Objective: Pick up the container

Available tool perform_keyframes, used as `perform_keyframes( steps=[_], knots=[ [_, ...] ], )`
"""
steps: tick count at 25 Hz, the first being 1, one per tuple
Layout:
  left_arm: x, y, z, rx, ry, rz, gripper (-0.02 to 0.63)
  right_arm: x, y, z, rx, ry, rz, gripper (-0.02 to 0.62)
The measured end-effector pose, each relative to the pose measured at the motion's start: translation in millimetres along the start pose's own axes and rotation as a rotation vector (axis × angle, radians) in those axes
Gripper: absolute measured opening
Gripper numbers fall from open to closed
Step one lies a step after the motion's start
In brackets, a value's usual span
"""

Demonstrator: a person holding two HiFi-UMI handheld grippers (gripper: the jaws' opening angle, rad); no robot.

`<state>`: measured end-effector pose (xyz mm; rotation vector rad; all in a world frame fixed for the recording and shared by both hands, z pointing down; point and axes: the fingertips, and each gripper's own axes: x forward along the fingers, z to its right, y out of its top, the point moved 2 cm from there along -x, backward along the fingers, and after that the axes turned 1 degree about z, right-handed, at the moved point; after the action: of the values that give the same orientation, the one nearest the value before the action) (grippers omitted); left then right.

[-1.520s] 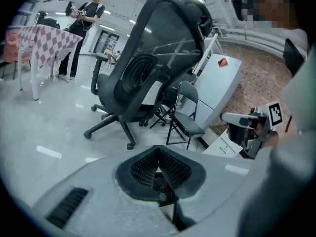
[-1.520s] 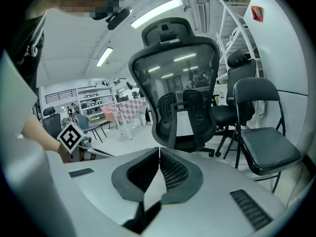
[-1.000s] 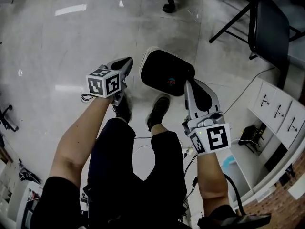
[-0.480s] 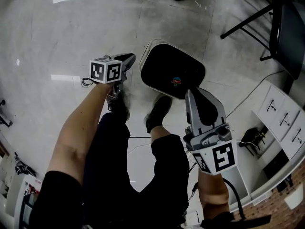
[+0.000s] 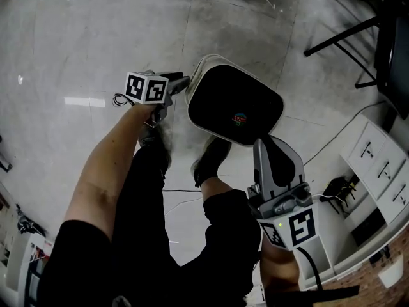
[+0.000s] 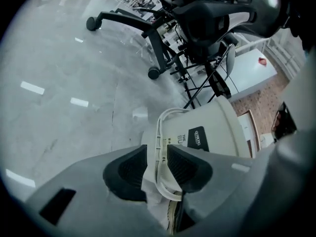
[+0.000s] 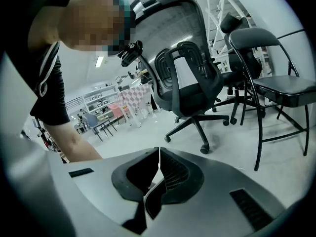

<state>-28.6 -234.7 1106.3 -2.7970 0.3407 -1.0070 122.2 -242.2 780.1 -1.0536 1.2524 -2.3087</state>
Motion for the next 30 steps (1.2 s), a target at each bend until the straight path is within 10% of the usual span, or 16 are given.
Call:
perform_keyframes(
  steps=[16, 30],
  knots=[
    [34.1, -9.7, 1.7, 0.107, -0.070, -0.086, 0.078, -1.8, -14.1, 8.9, -0.038, 0.027, 0.001, 0.009],
    [-30.2, 11.2, 33.4, 0.198, 0.136, -0.062, 0.072, 2.0, -4.3, 5.1, -0.029, -0.005, -0.063, 0.009]
  ],
)
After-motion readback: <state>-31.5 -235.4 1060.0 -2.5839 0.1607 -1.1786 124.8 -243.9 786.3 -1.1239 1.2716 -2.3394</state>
